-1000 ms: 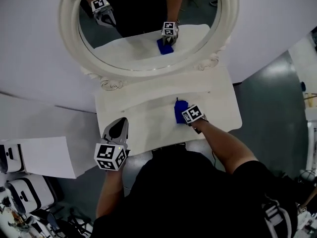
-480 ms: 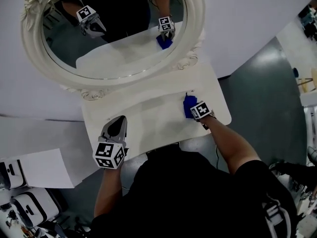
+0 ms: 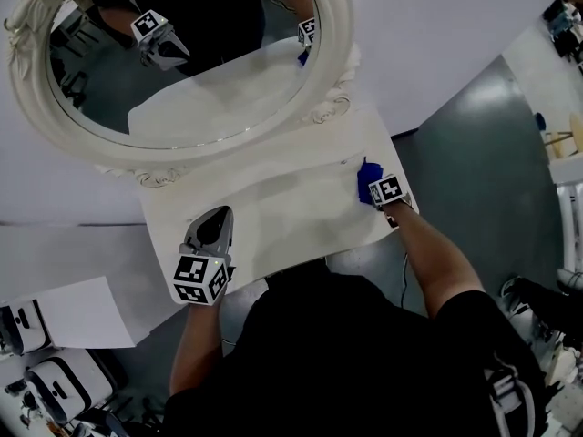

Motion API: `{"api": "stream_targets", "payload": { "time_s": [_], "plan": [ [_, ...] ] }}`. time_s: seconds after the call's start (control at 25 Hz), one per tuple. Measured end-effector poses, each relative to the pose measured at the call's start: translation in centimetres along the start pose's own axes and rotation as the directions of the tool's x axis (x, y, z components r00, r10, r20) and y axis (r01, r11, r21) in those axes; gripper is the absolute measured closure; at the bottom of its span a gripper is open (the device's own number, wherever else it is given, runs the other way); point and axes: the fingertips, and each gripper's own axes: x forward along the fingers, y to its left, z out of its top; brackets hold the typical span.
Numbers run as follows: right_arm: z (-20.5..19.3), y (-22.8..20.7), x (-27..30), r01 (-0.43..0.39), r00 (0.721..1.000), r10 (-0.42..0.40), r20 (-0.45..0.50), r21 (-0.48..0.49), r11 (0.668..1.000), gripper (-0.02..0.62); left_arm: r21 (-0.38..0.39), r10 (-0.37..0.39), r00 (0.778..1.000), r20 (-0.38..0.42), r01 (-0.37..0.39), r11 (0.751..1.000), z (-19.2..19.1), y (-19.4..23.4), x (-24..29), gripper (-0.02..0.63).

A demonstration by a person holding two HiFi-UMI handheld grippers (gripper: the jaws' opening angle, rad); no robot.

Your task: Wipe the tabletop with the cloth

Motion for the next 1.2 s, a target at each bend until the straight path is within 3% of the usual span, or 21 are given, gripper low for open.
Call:
{"api": "stream_targets", "payload": {
  "time_s": [0.28, 0.6, 0.92, 1.2],
  "plan": [
    [-0.7, -3.1, -0.4, 0.040, 0.999, -0.040, -0.005, 0.031, 0.999, 0.555, 0.003, 0.006, 1.000, 0.000, -0.006, 1.000, 0.0, -0.1, 0.4, 0.594],
    [0.9, -1.8, -1.1, 0.052, 0.998, -0.052, 0.025, 0.018, 0.998, 0.556, -0.006, 0.021, 1.000, 0.016, -0.021, 1.000, 0.0, 0.1, -0.8, 0.593],
    [6.1, 8.2, -3.4, -0.107, 0.984, 0.109, 0.144, -0.024, 0.994, 0.557, -0.038, 0.081, 0.996, 0.045, -0.080, 0.996, -0.9, 2.1, -4.9, 0.594],
    [10.1, 22.4, -3.8, -0.258, 0.947, 0.293, 0.131, -0.234, 0.937, 0.555, -0.086, 0.175, 0.981, 0.081, -0.168, 0.982, -2.2, 5.2, -10.5, 0.594]
  ]
}}
